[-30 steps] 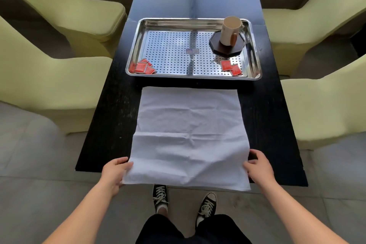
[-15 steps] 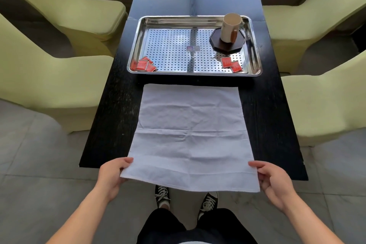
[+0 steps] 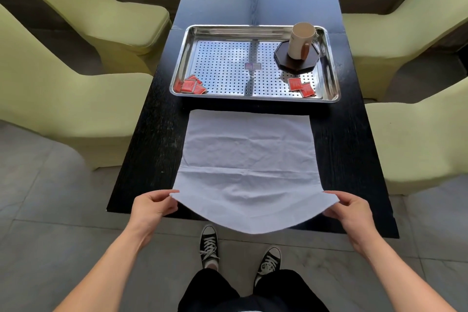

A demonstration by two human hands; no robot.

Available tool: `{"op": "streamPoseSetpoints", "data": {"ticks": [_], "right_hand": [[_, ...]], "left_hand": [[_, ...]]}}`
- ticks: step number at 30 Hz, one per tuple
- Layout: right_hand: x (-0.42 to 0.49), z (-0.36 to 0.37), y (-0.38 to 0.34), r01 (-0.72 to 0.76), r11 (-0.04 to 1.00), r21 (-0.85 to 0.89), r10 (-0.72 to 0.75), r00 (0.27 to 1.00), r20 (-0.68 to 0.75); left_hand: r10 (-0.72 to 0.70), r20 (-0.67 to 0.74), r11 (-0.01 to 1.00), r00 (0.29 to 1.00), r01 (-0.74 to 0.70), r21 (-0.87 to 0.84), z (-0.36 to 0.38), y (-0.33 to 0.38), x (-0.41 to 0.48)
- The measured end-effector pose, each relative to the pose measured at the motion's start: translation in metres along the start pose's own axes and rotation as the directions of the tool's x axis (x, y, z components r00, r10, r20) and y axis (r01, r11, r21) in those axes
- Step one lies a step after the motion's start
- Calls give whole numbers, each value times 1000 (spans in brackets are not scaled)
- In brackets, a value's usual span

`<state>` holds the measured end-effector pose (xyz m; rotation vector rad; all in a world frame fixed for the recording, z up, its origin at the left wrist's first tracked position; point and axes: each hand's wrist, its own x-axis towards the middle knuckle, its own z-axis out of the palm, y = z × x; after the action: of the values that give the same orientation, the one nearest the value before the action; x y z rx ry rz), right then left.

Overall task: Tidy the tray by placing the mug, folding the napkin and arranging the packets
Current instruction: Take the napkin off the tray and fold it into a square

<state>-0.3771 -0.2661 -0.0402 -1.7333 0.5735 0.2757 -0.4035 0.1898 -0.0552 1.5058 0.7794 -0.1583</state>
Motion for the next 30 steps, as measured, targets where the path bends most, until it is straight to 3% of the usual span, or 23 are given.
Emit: {"op": "streamPoseSetpoints", "data": {"ticks": [4,7,16,20,30], "right_hand": [[4,0,-10,111,990,-86,-113,994,-9],[7,-2,-20,155,987,-31,-155,988,14],[4,-20,-21,221,974,-49,-220,975,34],[5,-20,-17,186,981,-58,-184,982,43],[43,2,-41,116,990,-81,-117,993,-6]], "left_hand": [[187,10,968,982,-186,167,-1,8,4],[166,105,975,981,-179,135,-7,14,4],[209,75,970,975,-216,112,-20,7,3],[217,74,965,973,-226,135,-16,8,5],[172,-127,984,977,-164,73,19,30,38]]}}
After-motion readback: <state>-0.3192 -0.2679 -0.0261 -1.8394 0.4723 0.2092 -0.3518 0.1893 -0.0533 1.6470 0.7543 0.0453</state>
